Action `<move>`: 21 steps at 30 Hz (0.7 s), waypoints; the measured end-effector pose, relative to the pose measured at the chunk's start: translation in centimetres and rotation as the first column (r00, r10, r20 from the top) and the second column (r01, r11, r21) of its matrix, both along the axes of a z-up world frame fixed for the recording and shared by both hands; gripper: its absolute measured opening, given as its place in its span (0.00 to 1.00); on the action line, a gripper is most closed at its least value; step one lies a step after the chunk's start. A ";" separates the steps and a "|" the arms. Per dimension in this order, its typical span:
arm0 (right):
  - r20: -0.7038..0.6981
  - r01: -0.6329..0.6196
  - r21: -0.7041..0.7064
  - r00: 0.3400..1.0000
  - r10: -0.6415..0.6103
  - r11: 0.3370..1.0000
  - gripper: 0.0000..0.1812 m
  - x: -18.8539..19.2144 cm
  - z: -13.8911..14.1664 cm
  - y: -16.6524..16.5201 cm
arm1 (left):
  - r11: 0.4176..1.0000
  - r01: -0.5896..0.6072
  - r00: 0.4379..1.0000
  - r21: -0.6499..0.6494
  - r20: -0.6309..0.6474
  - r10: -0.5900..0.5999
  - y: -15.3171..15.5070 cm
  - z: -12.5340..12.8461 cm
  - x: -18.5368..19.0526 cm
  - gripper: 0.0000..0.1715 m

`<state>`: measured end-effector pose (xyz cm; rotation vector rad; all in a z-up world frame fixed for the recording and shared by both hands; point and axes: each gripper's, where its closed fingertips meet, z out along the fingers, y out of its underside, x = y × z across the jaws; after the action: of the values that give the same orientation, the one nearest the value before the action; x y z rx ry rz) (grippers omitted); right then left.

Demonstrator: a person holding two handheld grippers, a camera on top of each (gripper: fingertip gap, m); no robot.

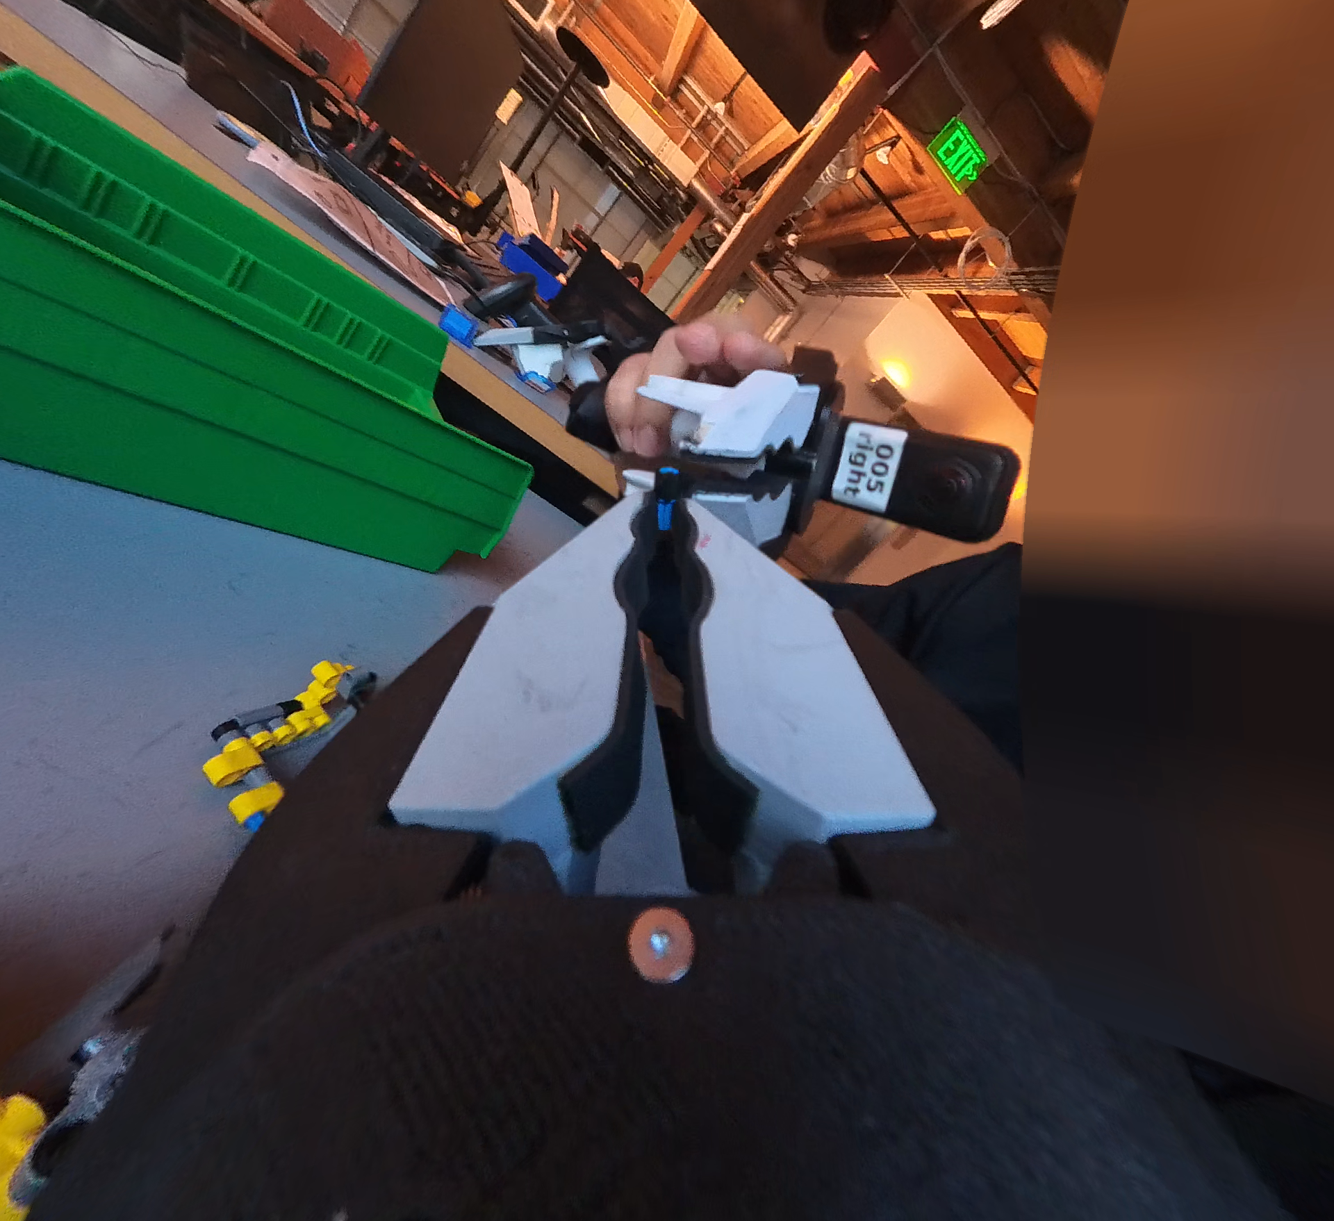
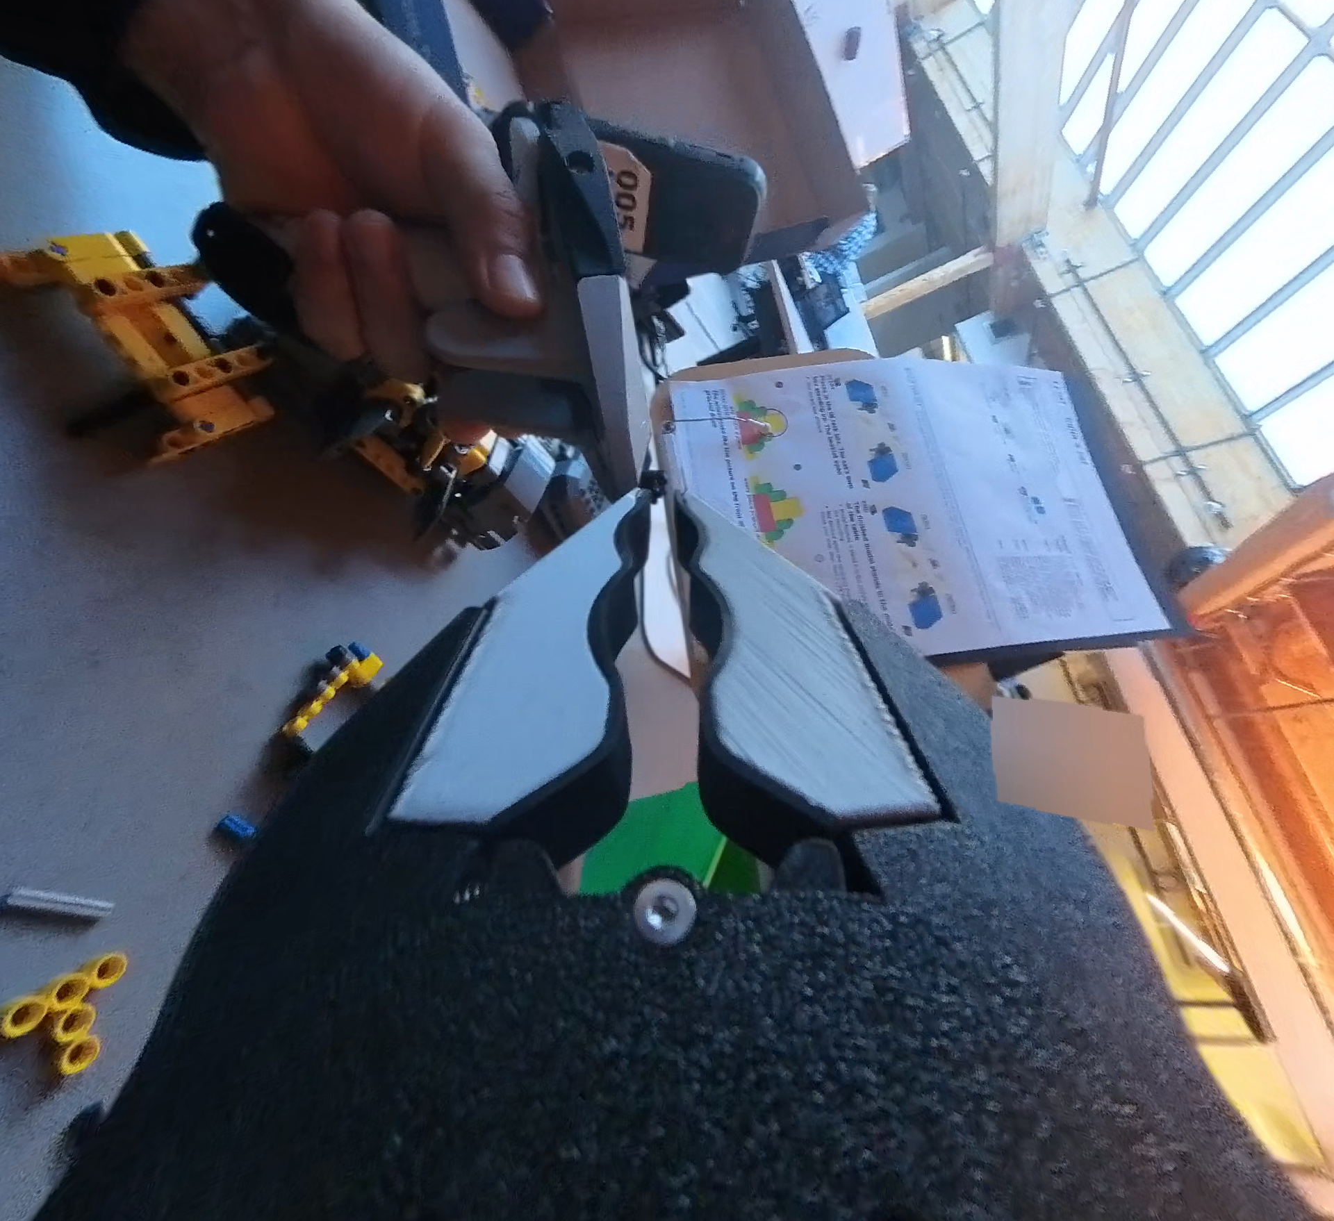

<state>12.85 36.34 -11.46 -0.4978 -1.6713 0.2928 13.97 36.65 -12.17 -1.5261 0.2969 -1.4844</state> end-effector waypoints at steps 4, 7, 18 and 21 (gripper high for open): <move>0.112 -0.060 -0.040 0.992 0.065 0.997 0.06 0.6 -0.4 -0.2 | 0.998 0.057 0.998 -0.022 -0.019 -0.057 -0.4 -0.6 0.8 0.01; 0.242 -0.122 -0.102 0.960 0.144 0.987 0.03 1.4 -1.1 -0.7 | 0.997 0.078 0.996 -0.024 -0.048 -0.079 -0.8 -1.0 1.6 0.01; 0.130 -0.059 -0.067 0.989 0.067 0.996 0.00 0.7 -0.8 -0.8 | 1.000 0.019 1.000 -0.003 -0.024 -0.019 -0.6 -0.5 1.0 0.01; 0.075 -0.021 -0.092 0.997 0.028 0.996 0.00 0.4 -0.8 -0.5 | 1.000 0.007 1.000 -0.008 -0.013 -0.007 -0.4 -0.6 0.6 0.01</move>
<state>13.26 35.84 -12.28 -0.5634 -1.7448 0.3734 14.60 36.26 -12.72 -1.5433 0.3047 -1.4829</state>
